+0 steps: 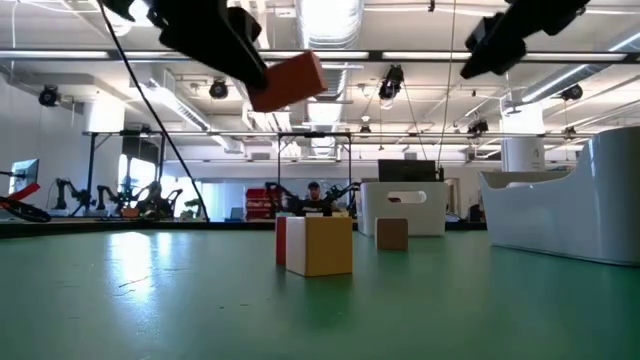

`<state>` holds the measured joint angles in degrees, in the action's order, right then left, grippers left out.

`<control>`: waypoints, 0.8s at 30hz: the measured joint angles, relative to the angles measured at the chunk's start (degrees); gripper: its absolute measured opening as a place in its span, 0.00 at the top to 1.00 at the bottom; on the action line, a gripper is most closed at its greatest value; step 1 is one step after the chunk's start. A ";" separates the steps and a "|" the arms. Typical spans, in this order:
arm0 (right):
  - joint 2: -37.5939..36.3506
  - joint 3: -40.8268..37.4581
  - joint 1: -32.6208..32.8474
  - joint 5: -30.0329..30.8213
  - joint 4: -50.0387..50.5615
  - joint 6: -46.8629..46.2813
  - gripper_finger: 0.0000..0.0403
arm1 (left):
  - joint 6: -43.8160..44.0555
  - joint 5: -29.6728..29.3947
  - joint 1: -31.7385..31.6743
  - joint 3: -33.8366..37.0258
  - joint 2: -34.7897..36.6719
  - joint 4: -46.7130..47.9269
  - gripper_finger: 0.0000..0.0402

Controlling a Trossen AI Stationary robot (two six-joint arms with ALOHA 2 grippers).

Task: Sort & place blocks by color
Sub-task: Put the orange block into the yellow bin

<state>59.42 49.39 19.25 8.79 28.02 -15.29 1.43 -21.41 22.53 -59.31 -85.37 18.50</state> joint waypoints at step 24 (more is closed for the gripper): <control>0.00 -0.02 -0.02 1.89 -12.53 19.94 0.42 | 56.87 25.07 14.02 -21.64 1.84 59.48 0.72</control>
<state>59.42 49.36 19.22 10.68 15.48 4.64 58.30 3.66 36.55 -80.95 -83.54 77.98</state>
